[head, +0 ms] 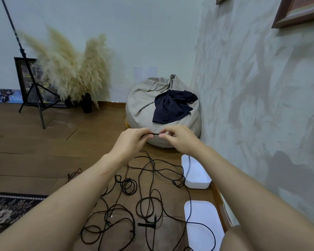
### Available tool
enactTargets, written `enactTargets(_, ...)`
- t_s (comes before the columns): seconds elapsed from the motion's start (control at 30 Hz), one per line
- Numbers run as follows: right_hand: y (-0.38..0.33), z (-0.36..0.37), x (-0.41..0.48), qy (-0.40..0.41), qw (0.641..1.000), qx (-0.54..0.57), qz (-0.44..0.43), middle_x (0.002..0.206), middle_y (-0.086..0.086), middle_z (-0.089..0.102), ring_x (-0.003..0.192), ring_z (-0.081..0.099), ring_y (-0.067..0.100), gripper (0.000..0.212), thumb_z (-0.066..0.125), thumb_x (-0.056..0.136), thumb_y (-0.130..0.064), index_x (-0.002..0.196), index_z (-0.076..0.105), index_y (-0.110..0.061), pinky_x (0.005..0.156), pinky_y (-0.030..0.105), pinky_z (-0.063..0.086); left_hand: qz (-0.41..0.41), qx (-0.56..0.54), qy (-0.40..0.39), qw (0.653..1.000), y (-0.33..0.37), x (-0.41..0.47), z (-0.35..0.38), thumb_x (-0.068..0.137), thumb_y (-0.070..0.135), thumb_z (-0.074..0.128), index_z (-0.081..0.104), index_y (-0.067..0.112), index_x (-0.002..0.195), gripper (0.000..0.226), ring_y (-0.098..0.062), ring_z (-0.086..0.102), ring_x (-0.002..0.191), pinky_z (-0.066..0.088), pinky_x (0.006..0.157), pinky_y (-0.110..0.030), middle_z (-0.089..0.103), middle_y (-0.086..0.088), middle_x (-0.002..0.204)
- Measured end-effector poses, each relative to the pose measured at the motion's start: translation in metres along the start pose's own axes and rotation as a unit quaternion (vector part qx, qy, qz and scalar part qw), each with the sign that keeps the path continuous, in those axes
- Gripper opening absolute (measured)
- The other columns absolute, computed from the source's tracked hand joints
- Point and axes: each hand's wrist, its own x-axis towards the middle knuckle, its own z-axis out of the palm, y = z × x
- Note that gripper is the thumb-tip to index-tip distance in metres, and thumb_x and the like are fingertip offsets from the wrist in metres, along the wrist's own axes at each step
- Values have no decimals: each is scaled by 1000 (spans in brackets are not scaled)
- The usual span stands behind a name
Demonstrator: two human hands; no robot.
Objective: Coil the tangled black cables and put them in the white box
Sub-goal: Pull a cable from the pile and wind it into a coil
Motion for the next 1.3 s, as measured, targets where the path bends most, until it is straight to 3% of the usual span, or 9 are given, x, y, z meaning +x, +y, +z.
enactTargets(0.17,6,-8,2,46,999,-8,25,82,-10,67,76,55,6,18,60,101,-37,105,74,-27,63,28,37,-48,-16,24,998,-11,1,-8,102,38,59,75,25,107,21,-5,57,70,54,74,-42,63,14,72)
enactTargets(0.33,0,0,2,-3,1000,7,13,96,-10,69,90,59,9,24,57,101,-42,114,71,-28,74,30,46,-23,-10,20,999,-3,2,-6,103,40,58,74,25,105,23,-7,59,73,52,72,-40,66,11,77)
enactTargets(0.47,-3,-8,4,48,999,-6,17,77,-19,61,75,54,-1,19,57,103,-34,107,74,-26,62,20,35,-46,-10,16,999,-8,3,-7,103,41,58,74,25,102,23,-6,58,70,48,66,-34,64,11,73)
enactTargets(0.57,11,-16,-3,64,997,-8,50,75,-15,61,73,54,2,19,56,104,-33,107,73,-25,62,25,36,-69,-10,35,997,-19,0,-11,103,39,57,73,24,102,22,-4,53,65,41,61,-32,57,15,66)
enactTargets(0.7,-5,-2,-1,-14,1000,8,12,88,-6,67,84,59,12,22,56,102,-38,116,70,-28,70,33,45,-31,-34,13,999,-4,2,-4,102,38,59,73,22,101,21,-7,57,68,47,66,-36,63,9,71)
enactTargets(0.87,8,-15,0,46,997,-4,55,80,-13,66,78,58,9,20,55,103,-32,107,74,-24,65,30,37,-90,-63,24,994,-20,-1,-6,103,36,58,74,27,101,19,-5,53,66,41,61,-31,58,14,66)
enactTargets(0.97,8,-14,-5,18,998,31,53,78,-12,65,77,60,10,21,57,103,-35,114,71,-25,68,32,45,-86,-78,9,993,-15,-2,-3,104,36,58,74,28,102,18,-8,57,70,48,65,-37,60,12,69)
enactTargets(1.13,-9,-6,2,3,1000,-11,15,74,-16,58,71,51,2,21,58,102,-37,105,74,-24,60,24,33,-65,-90,-20,994,-2,1,4,103,36,59,74,26,104,18,-11,61,74,53,71,-42,66,8,76)
enactTargets(1.3,7,-15,-8,9,999,-11,47,77,-7,60,72,52,6,18,58,102,-35,105,72,-23,61,28,36,-86,-91,-11,992,-12,-3,0,103,35,59,76,25,104,20,-12,61,72,53,72,-41,65,7,73)
